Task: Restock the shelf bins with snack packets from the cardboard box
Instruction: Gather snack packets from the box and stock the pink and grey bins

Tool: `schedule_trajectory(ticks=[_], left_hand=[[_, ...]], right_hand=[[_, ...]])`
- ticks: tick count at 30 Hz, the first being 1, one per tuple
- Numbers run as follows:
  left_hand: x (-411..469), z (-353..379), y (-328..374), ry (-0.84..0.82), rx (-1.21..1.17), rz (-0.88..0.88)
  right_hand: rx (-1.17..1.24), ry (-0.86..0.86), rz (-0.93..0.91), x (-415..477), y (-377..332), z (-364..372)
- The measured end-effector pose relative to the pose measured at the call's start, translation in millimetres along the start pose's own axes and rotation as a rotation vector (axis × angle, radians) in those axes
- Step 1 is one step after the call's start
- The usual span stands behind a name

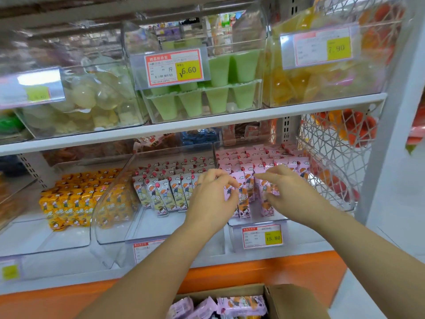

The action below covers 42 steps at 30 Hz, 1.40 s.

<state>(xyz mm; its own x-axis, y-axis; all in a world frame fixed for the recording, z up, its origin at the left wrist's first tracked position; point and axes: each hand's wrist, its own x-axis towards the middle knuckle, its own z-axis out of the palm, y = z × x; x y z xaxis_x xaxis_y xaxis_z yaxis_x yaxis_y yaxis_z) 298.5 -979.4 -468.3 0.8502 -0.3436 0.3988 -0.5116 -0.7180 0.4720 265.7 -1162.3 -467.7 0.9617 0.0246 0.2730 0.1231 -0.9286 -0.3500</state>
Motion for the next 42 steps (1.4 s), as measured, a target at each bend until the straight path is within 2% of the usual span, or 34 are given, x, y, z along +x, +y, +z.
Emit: schedule_trajectory(ticks=[5,8,12,20,22,24,29,34,37,42], left_hand=[[-39,-8,7,0.080,-0.116,0.072],[-78,-15,1,0.058,-0.236,0.056],[-140,-2,-28,-0.102,-0.319,-0.127],[-231,42,-111,-0.549,-0.175,-0.396],[-240,50,-130,-0.657,-0.070,-0.425],[-248,53,-141,-0.735,-0.016,-0.453],[-253,50,-153,-0.837,-0.024,-0.439],[-249,44,-158,-0.952,0.008,-0.419],[-251,44,-154,-0.923,0.006,-0.399],[-255,45,-150,-0.904,-0.169,-0.483]], right_hand=[[0.111,0.165,-0.132,-61,-36,-1],[0.191,0.138,-0.085,-107,-42,18],[0.235,-0.076,0.021,-155,-45,62],[-0.010,-0.770,0.005,-187,-56,150],[-0.077,-0.837,-0.001,-189,-55,163],[-0.180,-0.836,-0.034,-189,-53,173],[-0.191,-0.890,-0.064,-190,-56,185],[-0.005,-0.764,-0.012,-181,-61,178],[0.358,-0.747,0.212,-172,-61,167],[0.799,-0.755,0.397,-163,-61,145]])
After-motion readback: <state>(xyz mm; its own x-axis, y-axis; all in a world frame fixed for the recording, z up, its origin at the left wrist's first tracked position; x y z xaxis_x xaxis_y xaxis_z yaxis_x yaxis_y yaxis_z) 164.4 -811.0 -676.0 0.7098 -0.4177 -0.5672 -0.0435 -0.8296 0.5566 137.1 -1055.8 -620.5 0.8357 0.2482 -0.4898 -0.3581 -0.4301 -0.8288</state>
